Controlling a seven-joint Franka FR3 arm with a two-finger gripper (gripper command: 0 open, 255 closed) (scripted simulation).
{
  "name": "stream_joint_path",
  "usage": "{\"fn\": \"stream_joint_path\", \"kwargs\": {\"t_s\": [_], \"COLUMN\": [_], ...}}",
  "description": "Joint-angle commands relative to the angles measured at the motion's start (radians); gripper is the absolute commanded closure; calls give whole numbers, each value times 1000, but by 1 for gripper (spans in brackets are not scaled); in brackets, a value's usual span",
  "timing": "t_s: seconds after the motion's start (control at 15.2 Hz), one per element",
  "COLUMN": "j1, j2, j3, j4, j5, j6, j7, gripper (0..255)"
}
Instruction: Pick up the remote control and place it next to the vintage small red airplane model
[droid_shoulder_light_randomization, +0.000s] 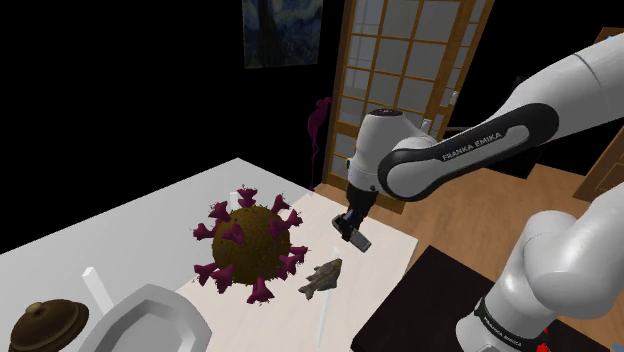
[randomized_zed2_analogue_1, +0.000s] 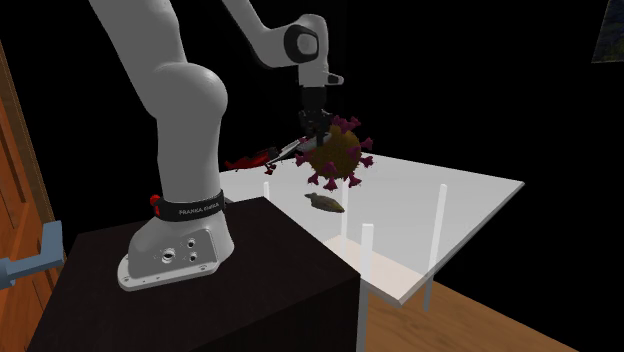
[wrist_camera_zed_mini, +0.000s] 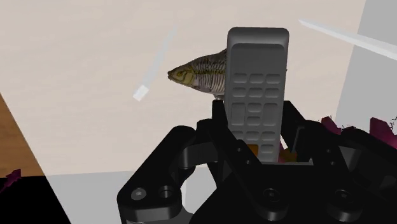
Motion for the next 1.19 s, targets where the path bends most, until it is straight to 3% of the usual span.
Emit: {"fn": "stream_joint_path", "kwargs": {"t_s": [0.0, 0.53, 1.12], "j1": [22, 83, 157], "j2": [34, 189, 427], "j3": [42, 187, 297], "j4": [29, 191, 454], "j5": [7, -23, -162], "j6": [7, 5, -41], "j7": [60, 292, 572], "gripper": [255, 255, 255]}}
